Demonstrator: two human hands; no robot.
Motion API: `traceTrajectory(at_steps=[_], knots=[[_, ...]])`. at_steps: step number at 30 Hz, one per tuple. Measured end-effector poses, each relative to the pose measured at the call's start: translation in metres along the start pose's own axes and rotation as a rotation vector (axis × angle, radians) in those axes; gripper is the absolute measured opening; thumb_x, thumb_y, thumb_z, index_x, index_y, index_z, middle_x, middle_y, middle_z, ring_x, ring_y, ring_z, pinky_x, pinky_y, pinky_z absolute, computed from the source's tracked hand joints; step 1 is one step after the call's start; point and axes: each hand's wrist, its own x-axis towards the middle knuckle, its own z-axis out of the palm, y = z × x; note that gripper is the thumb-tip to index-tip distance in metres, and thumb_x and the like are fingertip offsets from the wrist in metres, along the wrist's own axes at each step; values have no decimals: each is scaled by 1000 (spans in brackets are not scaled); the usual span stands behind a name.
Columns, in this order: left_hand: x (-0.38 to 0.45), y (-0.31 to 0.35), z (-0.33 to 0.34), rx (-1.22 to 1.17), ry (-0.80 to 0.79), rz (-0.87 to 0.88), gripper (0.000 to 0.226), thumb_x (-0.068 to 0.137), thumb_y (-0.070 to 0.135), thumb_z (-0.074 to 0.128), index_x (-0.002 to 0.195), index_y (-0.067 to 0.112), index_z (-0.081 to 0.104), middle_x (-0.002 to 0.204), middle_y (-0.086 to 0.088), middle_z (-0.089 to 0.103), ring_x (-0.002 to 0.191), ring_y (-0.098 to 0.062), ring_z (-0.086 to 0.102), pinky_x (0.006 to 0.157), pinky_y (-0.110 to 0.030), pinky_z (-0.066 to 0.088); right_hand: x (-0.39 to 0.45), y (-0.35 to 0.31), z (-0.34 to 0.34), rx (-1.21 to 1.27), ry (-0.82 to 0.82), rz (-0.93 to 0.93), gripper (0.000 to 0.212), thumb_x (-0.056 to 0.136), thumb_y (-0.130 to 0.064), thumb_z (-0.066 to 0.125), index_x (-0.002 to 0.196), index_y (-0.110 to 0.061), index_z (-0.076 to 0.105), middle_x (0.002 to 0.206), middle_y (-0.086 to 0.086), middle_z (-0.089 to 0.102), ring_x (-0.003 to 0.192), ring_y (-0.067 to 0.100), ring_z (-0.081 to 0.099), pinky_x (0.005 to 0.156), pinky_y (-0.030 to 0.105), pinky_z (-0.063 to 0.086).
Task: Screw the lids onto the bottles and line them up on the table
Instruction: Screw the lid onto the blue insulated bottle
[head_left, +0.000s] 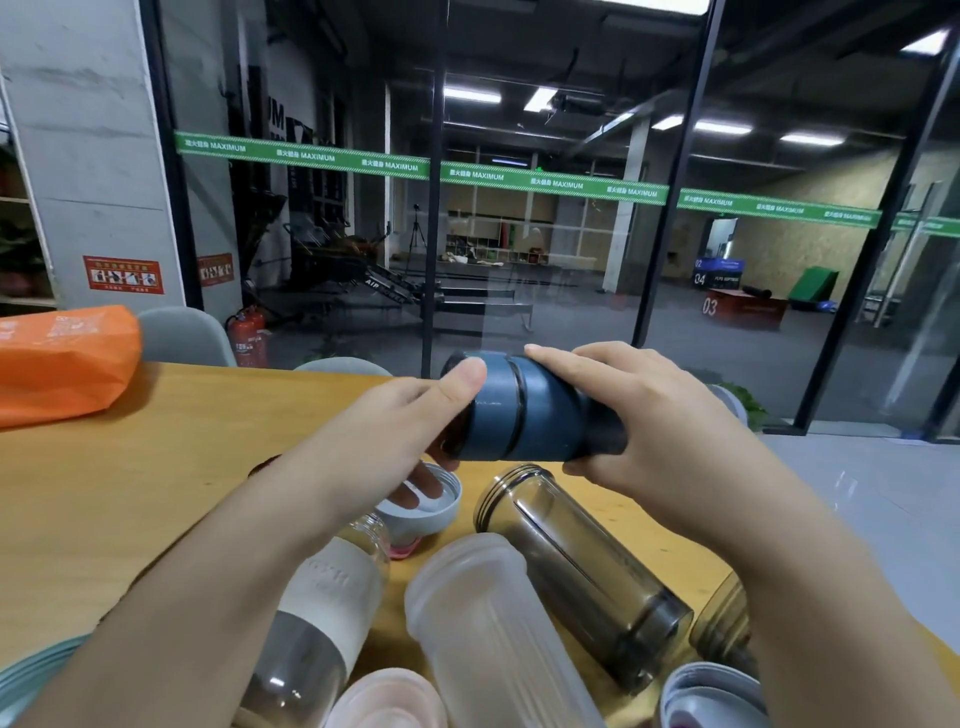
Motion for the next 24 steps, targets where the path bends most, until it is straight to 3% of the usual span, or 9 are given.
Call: traceTrajectory(at_steps=[4,6,9,12,14,18,20,22,24], knots=[[1,-5,-7,44,-34,47,48,64,66,56,106,43,55,94,2,66,72,-8,67,63,-26,51,0,2,1,30,-35,-12,81,82,-30,69,142,-54,20,134,-23,39,119,6,35,94,22,31],[0,-8,-9,42,-76,89,51,56,63,63,105,55,51,98,6,64,77,-6,67,65,-26,51,-1,4,1,32,-62,-14,81,82,-30,69,141,-54,21,133,-24,39,119,6,36,89,18,28],[1,-10,-11,71,-113,156,59,54,51,70,105,67,44,110,18,57,87,-7,67,76,-33,55,-2,6,1,53,-68,-17,80,82,-29,70,142,-53,22,133,-23,41,119,5,37,97,21,32],[3,-8,-9,104,-141,263,71,61,28,72,112,68,43,113,30,52,101,-1,61,83,-40,56,-2,10,1,79,-65,-4,80,81,-29,71,141,-52,24,132,-23,41,119,4,37,99,23,34],[4,-8,-9,63,-167,309,72,61,21,73,114,64,47,113,30,55,109,-5,60,87,-44,54,-2,12,1,106,-67,7,81,80,-30,72,142,-52,24,131,-23,42,119,4,37,101,26,36],[2,-8,-8,42,-202,319,64,59,49,70,118,60,48,125,25,54,123,-1,49,104,-42,40,0,10,4,101,-67,0,81,80,-29,72,142,-51,24,133,-21,42,120,7,39,100,27,38],[2,-5,-5,9,-114,268,63,57,66,62,117,69,42,133,27,45,125,3,44,101,-34,41,1,9,5,84,-68,-4,81,80,-31,71,142,-51,23,134,-21,42,120,7,38,99,26,37],[2,-4,-1,-2,29,189,65,53,82,49,116,70,38,131,25,44,114,3,52,91,-29,46,1,7,6,83,-78,-8,81,80,-32,71,142,-52,22,134,-21,42,120,7,39,99,24,36],[1,-3,2,1,98,72,77,53,95,36,114,50,46,116,12,58,87,-6,64,79,-32,51,1,6,5,83,-82,-13,81,80,-31,71,142,-52,23,133,-22,42,119,7,40,99,24,38]])
